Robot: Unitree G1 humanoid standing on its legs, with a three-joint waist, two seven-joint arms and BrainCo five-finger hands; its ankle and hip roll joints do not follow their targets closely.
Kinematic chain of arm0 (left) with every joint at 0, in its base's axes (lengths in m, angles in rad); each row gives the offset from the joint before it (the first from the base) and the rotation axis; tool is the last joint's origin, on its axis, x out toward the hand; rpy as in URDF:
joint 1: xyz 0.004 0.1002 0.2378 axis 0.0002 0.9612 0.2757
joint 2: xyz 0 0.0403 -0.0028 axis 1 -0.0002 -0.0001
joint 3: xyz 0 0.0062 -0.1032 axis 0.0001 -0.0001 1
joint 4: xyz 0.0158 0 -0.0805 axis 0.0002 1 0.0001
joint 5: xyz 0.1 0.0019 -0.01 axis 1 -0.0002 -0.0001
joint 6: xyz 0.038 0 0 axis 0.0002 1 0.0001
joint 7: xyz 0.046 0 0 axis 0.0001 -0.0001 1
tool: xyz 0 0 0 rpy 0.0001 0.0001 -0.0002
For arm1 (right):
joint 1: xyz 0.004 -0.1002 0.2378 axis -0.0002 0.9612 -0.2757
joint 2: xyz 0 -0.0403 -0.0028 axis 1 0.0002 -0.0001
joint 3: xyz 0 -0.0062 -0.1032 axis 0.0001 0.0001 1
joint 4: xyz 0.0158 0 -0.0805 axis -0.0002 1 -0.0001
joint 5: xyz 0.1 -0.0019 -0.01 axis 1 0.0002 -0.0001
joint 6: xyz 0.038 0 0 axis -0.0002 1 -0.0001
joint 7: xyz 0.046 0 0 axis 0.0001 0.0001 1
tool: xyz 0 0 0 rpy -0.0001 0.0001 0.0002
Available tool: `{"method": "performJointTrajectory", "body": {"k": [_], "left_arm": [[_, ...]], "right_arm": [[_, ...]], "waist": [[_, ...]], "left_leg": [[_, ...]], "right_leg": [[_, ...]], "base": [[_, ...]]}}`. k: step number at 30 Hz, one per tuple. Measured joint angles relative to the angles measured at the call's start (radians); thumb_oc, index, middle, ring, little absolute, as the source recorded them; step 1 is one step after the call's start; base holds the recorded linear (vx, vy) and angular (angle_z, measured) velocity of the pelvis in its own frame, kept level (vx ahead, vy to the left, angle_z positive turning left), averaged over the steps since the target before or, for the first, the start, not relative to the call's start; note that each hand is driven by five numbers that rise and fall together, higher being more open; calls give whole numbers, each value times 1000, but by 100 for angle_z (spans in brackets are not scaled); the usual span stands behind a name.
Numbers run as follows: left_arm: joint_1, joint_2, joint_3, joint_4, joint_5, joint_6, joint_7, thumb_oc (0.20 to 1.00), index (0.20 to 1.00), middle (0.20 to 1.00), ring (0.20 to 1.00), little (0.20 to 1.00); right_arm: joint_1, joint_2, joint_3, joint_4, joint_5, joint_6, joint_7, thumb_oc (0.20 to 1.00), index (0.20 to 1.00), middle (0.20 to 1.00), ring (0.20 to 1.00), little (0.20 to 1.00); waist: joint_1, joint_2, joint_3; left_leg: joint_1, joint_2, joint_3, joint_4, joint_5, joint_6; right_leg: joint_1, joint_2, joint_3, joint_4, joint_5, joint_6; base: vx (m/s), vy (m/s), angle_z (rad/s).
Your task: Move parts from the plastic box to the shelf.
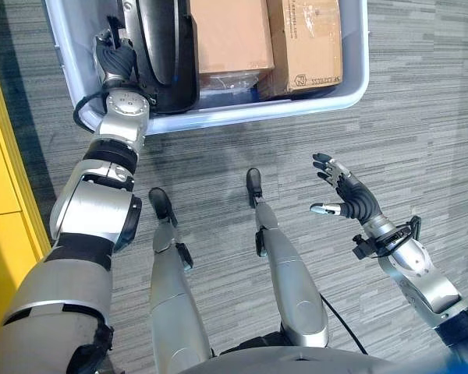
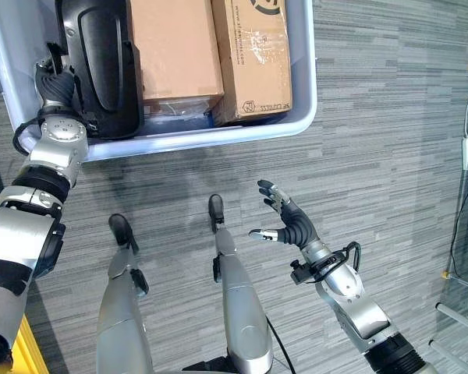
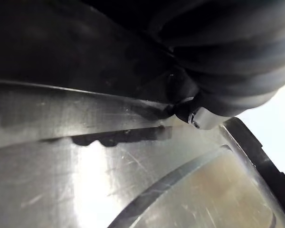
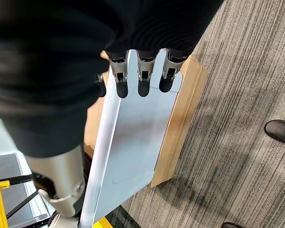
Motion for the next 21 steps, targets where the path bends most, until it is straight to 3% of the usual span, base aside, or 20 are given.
{"method": "performJointTrajectory", "body": {"k": [10, 21], "left_arm": [[30, -1, 1, -1, 0, 9, -7, 200, 200, 200, 200, 200], [77, 4, -22, -27, 59, 41, -9, 200, 200, 200, 200, 200]], "right_arm": [[0, 0, 1, 0, 0, 1, 2, 1000, 1000, 1000, 1000, 1000], [0, -11, 0, 3, 0, 9, 5, 1000, 1000, 1000, 1000, 1000]], "waist": [[4, 7, 3], [40, 58, 19]], "left_leg": [[35, 0, 0, -2, 2, 2], [103, -6, -3, -31, 16, 3]], "right_leg": [[28, -4, 0, 9, -2, -2], [87, -10, -14, 12, -10, -4]], "base": [[0, 0, 0], [-10, 3, 2]]}}
